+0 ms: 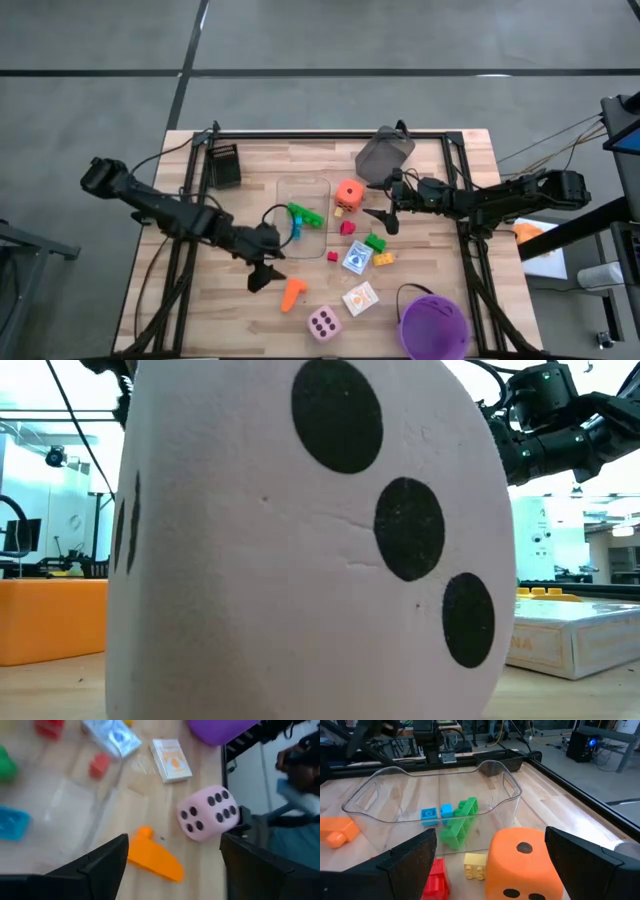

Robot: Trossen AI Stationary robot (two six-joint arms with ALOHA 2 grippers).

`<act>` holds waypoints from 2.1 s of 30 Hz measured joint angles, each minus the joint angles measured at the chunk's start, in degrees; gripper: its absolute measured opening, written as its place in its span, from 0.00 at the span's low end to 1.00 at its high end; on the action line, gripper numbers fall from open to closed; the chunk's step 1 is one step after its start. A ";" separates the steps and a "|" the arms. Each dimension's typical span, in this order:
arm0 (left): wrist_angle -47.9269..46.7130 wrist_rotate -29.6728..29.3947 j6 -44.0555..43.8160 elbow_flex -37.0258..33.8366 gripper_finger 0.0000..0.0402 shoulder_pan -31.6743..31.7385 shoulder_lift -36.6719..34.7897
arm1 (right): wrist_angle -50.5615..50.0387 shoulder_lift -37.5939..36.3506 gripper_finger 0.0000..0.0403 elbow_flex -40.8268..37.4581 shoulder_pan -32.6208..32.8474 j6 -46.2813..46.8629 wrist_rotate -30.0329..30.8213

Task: Pick & Place Toys
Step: Put the orange game piece into the transparent bin

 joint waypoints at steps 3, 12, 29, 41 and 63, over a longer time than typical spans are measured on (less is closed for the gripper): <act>0.51 -0.98 -6.83 -0.15 0.78 -2.47 0.82 | -0.33 0.00 0.91 0.00 -0.02 0.60 0.01; 4.48 -5.72 -14.66 -0.17 0.87 -6.18 9.88 | -0.90 0.00 0.91 0.00 -0.02 0.76 0.68; 6.62 -5.24 -22.16 -0.28 0.94 -8.06 15.15 | -1.96 0.00 0.91 0.00 0.00 0.78 2.10; 6.51 -12.41 -28.93 -0.32 0.94 -13.50 15.66 | -2.23 0.00 0.91 0.00 0.00 0.72 2.43; 11.96 -12.02 -32.83 -0.03 0.94 -12.74 28.78 | -3.41 0.00 0.91 -0.02 0.02 0.71 3.54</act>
